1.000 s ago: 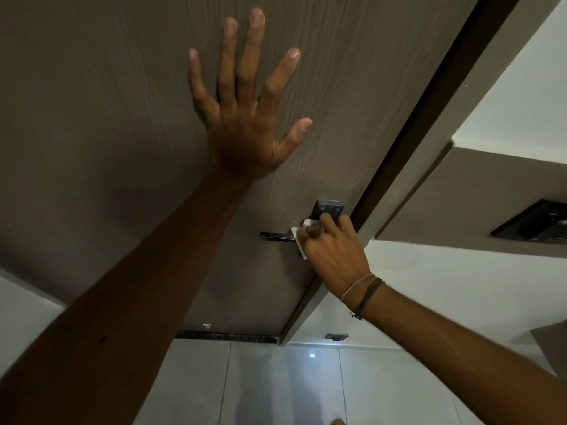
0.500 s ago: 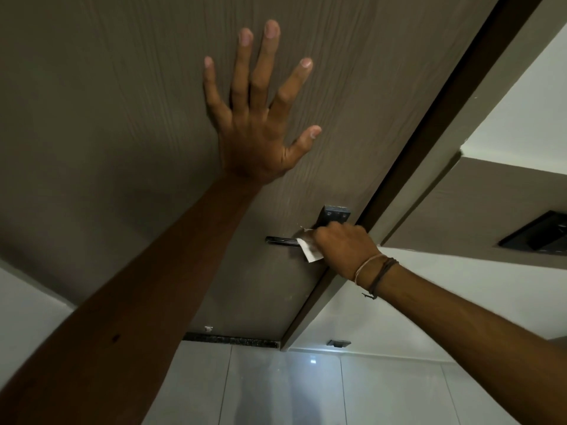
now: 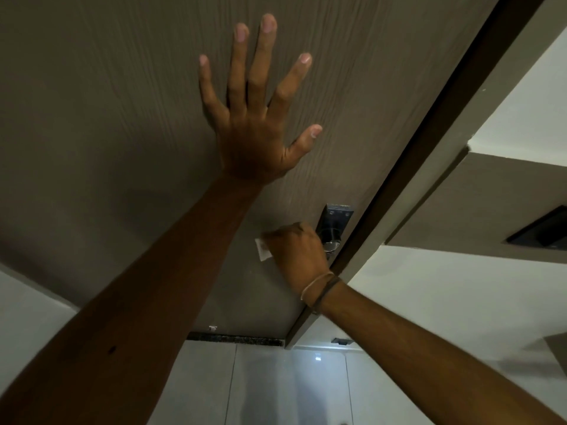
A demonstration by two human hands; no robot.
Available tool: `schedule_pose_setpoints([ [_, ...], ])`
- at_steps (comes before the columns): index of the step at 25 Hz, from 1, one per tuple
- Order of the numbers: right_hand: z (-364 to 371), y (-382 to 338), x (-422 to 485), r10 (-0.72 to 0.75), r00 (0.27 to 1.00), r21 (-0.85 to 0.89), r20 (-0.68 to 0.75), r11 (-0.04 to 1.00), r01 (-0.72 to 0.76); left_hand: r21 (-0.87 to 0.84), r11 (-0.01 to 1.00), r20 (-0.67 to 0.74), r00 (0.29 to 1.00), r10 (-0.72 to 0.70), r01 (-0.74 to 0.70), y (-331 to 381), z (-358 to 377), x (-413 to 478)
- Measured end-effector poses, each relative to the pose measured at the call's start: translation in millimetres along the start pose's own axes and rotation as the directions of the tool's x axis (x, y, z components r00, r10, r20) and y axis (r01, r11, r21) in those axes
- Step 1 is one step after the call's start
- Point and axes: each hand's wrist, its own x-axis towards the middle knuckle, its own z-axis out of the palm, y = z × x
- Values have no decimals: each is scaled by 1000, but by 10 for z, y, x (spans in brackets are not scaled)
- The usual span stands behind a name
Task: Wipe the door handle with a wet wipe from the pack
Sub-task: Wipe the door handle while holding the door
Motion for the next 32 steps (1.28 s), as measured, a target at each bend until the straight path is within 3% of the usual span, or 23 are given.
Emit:
schedule_pose_setpoints([
  [2,-2,91,-59,-45,998,-4,-45,999,44,0,1000,2,1000,1,-1,-2,-6,1],
  [6,-103,679,-374,-66,997,-279,51,957,77,21,1000,7,1000,21,-21,14,0,2],
  [9,79,361,-227,7,1000,-124,-21,992,-9,13,1000,12,1000,13,-13,21,0,16],
  [12,178,132,-22,-32,994,88,-102,995,42,10,1000,7,1000,13,-13,39,-21,8],
  [13,168,221,-48,-78,992,44,-99,996,82,7,1000,9,1000,11,-11,42,-27,2],
  [14,127,354,-124,-118,990,-111,-71,988,110,9,1000,7,1000,12,-12,41,-28,0],
  [16,-23,588,-293,-117,993,-394,19,912,115,17,1000,5,1000,19,-19,21,-33,9],
  [17,-94,676,-351,-109,993,-456,34,883,113,15,1000,1,1000,20,-20,13,-34,21],
  [21,-261,714,-405,-58,990,-493,125,863,112,21,999,9,999,34,-34,34,-49,14],
  [24,-274,589,-242,32,977,-353,211,935,45,27,999,8,999,36,-37,8,-42,13],
  [28,-285,642,-281,54,989,-266,141,964,-15,13,999,17,999,36,-36,7,-38,-7],
  [32,-120,791,-688,45,992,-235,-116,969,-72,23,999,18,999,30,-30,0,-29,-1],
])
